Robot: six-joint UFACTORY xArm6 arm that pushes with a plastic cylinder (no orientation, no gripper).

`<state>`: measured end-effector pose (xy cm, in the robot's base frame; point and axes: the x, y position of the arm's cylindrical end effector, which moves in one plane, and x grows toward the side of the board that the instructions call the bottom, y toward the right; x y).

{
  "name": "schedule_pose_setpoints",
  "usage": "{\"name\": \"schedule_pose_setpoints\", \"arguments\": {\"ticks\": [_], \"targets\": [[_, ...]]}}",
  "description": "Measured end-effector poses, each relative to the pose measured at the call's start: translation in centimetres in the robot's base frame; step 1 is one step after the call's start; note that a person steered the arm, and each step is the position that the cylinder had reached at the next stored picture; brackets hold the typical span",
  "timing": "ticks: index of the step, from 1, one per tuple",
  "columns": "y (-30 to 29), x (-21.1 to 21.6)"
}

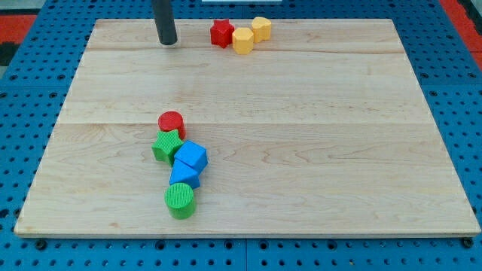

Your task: Move the arm to the top right of the red circle

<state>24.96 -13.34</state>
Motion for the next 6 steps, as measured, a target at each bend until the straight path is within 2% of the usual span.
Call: {"name": "schedule_pose_setpoints", "arguments": {"ticks": [2,3,4,5,6], "targets": [[-0.4,0.0],[0.2,5.3],[4.2,10.0],[5.7,9.4],[4.7,10.5]]}}
